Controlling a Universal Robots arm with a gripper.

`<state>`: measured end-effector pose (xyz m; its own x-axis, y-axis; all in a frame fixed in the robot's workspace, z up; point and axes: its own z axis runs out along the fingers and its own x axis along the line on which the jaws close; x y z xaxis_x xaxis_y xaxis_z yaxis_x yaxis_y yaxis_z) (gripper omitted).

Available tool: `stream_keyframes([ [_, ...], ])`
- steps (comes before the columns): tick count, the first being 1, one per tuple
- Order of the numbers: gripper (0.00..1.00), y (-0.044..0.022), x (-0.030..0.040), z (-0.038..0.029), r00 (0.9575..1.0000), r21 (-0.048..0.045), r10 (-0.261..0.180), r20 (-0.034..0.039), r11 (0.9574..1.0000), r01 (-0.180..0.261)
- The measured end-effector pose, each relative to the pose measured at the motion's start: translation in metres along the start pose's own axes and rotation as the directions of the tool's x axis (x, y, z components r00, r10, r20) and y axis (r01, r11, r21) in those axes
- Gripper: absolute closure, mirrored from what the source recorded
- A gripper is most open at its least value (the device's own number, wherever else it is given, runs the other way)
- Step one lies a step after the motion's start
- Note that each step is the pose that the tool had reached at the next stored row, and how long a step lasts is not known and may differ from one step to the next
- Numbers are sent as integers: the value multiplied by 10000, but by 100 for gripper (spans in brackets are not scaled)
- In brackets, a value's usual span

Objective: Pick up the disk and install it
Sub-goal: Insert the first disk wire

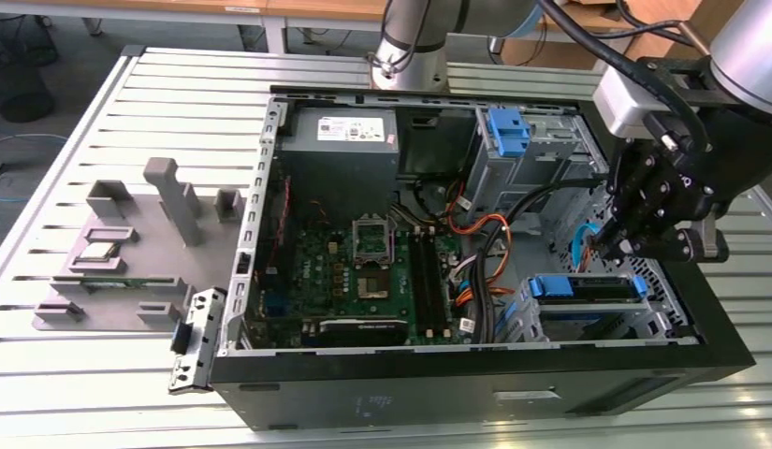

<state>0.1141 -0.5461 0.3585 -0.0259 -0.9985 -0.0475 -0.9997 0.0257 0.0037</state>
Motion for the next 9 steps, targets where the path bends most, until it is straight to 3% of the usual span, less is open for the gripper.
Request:
stream_keyframes([
  [9,76,-19,0,16,10000,-24,1,-3,10000,-1],
])
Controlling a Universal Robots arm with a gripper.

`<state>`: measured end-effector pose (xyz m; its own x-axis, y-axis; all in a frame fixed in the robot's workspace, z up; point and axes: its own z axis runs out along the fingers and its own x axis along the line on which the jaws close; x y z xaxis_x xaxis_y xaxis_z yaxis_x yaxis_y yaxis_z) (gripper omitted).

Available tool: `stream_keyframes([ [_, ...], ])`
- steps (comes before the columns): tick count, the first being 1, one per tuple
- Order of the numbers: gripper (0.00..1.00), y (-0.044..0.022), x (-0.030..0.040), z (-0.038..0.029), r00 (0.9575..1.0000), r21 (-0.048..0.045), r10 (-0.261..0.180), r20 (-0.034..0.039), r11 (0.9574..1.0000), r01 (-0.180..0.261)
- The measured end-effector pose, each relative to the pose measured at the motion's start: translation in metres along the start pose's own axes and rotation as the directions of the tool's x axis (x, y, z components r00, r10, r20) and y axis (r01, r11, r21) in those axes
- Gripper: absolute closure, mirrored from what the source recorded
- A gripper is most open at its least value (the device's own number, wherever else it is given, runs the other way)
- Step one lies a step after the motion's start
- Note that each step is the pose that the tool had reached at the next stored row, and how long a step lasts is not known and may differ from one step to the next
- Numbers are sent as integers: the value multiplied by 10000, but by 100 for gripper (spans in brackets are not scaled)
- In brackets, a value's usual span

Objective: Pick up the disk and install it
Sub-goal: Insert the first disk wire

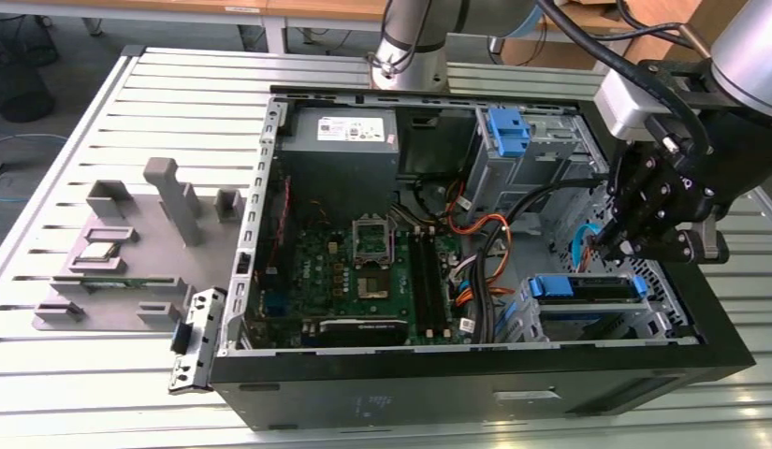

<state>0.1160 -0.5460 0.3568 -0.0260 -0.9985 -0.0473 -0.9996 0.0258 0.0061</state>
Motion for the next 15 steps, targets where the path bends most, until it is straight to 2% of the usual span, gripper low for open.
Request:
stream_keyframes([
  [4,76,0,0,0,10000,0,-1,0,10000,1],
  [5,78,0,0,0,10000,-1,-1,0,10000,1],
  [6,84,0,0,0,10000,-1,-1,0,10000,1],
  [15,84,0,0,0,10000,-2,0,1,10000,0],
])
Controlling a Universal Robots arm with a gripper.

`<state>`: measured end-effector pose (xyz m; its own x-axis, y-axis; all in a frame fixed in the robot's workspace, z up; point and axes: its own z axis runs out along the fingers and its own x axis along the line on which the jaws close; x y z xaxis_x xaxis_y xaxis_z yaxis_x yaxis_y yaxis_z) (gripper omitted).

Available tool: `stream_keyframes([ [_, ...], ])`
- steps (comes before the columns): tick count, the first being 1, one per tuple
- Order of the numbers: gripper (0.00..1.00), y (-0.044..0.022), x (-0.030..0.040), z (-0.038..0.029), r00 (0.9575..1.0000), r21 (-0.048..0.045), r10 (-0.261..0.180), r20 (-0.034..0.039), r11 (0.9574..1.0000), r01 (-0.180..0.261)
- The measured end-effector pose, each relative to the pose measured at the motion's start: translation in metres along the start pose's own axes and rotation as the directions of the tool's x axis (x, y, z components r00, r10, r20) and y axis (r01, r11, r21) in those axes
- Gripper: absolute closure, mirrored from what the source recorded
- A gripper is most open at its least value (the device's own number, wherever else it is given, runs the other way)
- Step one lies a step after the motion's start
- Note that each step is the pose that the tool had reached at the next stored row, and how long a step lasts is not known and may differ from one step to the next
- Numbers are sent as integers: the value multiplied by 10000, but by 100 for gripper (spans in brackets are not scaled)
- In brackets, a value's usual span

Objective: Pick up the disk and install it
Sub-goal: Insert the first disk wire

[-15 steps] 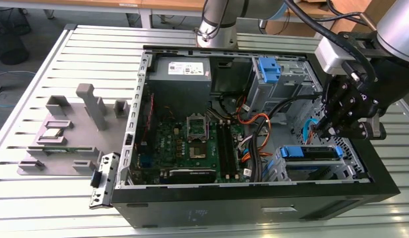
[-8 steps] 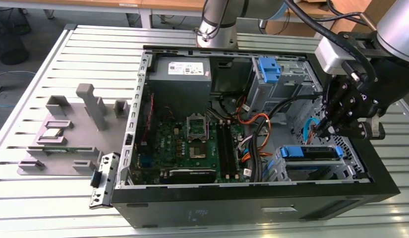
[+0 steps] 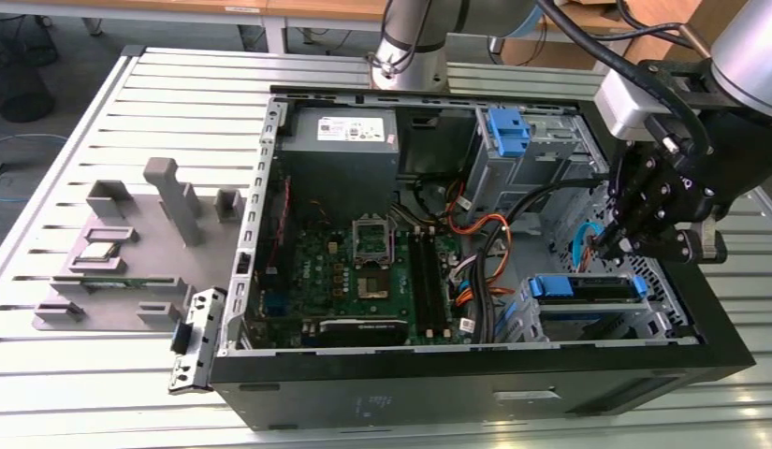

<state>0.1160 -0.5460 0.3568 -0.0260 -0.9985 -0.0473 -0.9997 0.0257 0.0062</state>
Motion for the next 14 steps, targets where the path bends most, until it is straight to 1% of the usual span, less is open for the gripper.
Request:
stream_keyframes([
  [2,84,8,5,5,10000,25,-3,2,10000,3],
  [7,84,81,27,27,10000,138,-29,4,9999,29],
  [8,84,92,34,32,10000,173,-38,3,9998,38],
  [10,84,109,43,44,10000,260,-55,7,9996,55],
  [11,84,116,45,48,10000,319,-65,7,9995,64],
  [12,84,121,46,52,10000,391,-79,8,9992,78],
  [14,84,128,48,59,9999,564,-115,11,9983,114],
])
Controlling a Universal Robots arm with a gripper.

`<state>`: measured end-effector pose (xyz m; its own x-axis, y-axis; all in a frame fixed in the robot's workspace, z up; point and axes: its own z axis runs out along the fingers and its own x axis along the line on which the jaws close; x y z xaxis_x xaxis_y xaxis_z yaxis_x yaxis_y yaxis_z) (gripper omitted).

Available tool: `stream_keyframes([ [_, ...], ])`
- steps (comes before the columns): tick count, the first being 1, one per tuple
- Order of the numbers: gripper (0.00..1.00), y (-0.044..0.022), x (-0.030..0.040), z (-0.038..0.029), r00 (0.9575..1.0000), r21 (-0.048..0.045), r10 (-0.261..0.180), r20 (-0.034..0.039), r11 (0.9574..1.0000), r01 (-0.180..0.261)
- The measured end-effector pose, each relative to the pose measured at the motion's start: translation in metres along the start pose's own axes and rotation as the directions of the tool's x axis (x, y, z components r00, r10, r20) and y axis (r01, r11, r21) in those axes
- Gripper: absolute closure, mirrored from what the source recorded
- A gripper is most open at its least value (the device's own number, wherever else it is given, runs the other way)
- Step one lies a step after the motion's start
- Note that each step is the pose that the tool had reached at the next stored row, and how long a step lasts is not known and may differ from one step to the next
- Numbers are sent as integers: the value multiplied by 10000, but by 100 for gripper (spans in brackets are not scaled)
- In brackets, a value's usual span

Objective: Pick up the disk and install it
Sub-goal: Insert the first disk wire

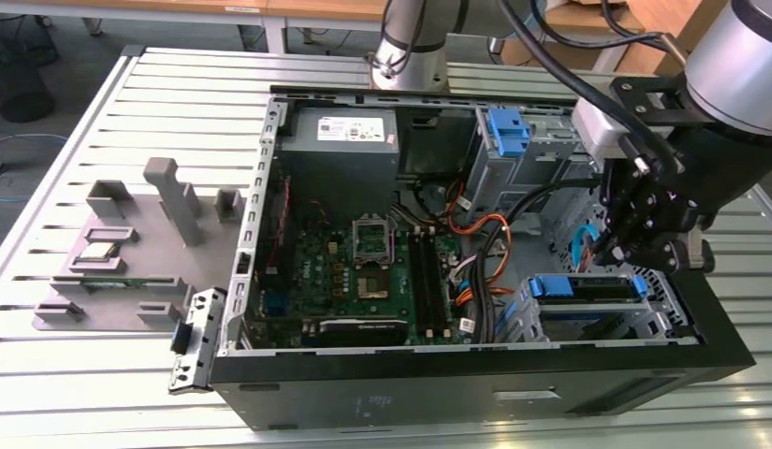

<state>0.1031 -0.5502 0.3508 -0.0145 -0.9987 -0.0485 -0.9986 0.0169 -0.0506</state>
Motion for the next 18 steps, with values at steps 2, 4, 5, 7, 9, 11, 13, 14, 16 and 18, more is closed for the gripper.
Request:
stream_keyframes([
  [2,84,9,2,6,10000,161,-34,4,9999,33],
  [4,84,26,16,9,10000,265,-47,1,9996,47],
  [5,84,37,26,12,10000,299,-51,3,9995,51],
  [7,84,62,47,20,10000,360,-58,6,9993,57],
  [9,84,86,66,34,10000,402,-65,9,9992,65],
  [11,84,103,87,48,10000,448,-78,7,9990,78],
  [13,84,114,98,64,9999,503,-101,12,9987,100],
  [14,84,117,99,66,9999,521,-108,12,9986,107],
  [16,84,122,100,75,9999,575,-126,19,9983,125],
  [18,84,128,102,83,9999,701,-162,20,9974,161],
])
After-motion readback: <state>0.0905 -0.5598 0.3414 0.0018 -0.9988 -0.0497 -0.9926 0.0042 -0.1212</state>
